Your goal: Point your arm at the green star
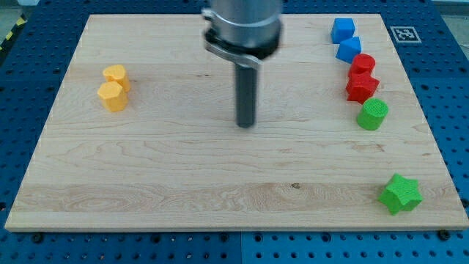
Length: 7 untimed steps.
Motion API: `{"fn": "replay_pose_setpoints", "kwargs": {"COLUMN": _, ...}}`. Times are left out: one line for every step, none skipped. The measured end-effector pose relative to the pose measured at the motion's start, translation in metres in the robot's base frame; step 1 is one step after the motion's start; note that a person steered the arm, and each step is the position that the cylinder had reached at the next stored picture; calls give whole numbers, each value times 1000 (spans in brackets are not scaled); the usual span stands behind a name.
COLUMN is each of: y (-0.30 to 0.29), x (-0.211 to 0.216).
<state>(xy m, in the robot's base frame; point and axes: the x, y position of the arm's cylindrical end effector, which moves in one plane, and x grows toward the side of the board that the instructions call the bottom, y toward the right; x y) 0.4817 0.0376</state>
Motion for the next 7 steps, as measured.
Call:
{"fn": "replay_pose_setpoints", "kwargs": {"y": 57, "x": 29}}
{"fn": "replay_pose_setpoints", "kwargs": {"y": 58, "x": 29}}
{"fn": "replay_pose_setpoints", "kwargs": {"y": 100, "x": 33}}
{"fn": "replay_pose_setpoints", "kwargs": {"y": 162, "x": 38}}
{"fn": "replay_pose_setpoints", "kwargs": {"y": 226, "x": 48}}
{"fn": "replay_pose_setpoints", "kwargs": {"y": 237, "x": 49}}
{"fn": "replay_pose_setpoints", "kwargs": {"y": 250, "x": 55}}
